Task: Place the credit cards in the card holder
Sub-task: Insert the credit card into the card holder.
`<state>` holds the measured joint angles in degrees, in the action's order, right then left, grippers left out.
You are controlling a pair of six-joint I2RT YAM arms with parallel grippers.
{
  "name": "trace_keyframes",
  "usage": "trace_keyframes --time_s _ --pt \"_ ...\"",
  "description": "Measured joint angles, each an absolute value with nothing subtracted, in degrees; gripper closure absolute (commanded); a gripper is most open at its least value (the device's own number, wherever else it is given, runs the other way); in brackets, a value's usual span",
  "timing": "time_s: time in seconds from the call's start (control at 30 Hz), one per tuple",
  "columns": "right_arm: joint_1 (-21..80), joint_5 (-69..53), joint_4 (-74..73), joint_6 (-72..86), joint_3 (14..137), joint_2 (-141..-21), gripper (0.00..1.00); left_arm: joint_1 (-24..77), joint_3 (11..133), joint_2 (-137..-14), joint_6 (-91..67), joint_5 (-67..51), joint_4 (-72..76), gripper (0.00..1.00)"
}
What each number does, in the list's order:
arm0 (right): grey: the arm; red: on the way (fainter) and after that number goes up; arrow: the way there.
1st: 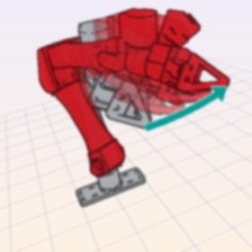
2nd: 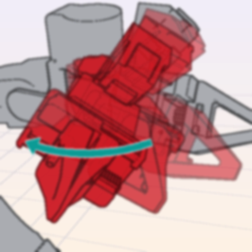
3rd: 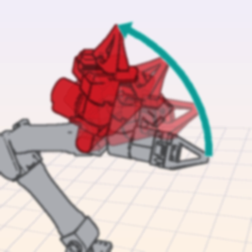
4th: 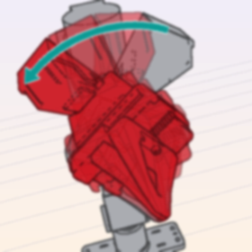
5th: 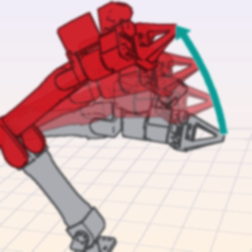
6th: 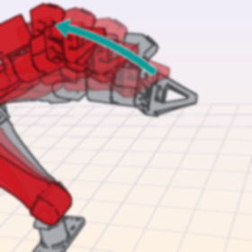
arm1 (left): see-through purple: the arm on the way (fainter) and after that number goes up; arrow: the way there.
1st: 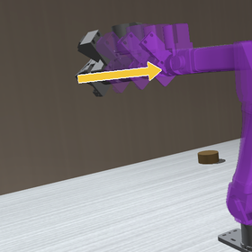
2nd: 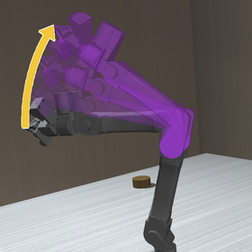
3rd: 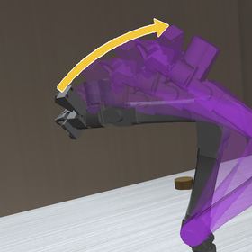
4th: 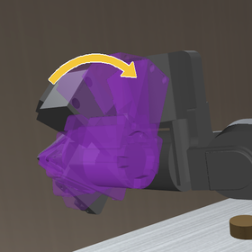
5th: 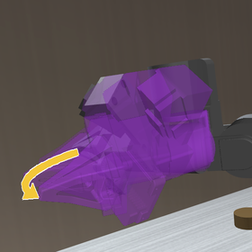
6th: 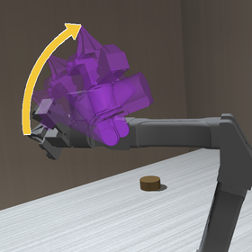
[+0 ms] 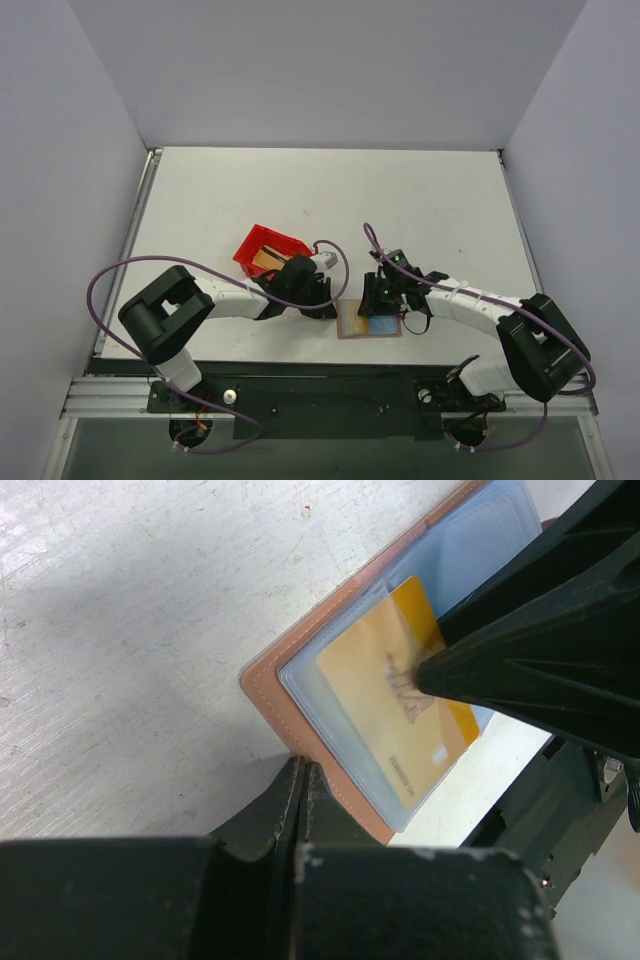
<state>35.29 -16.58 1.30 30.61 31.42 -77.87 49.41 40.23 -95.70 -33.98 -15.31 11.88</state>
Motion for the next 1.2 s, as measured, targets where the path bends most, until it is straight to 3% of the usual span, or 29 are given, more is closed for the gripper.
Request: trace_keyframes --time_s 0.43,0.63,1.2 --pt "34.7 -22.0 5.6 31.6 31.1 -80.1 0.79 49.4 40.3 -95.7 -33.8 -15.3 11.8 1.00" --pt "34.7 -21.7 5.2 31.6 31.1 -79.8 0.75 49.4 40.3 -95.7 -33.8 -15.3 11.7 1.00" --pt "35.3 -6.2 -11.0 29.2 35.4 -68.2 0.59 49.4 40.3 -96.1 -33.8 -15.4 12.4 1.00"
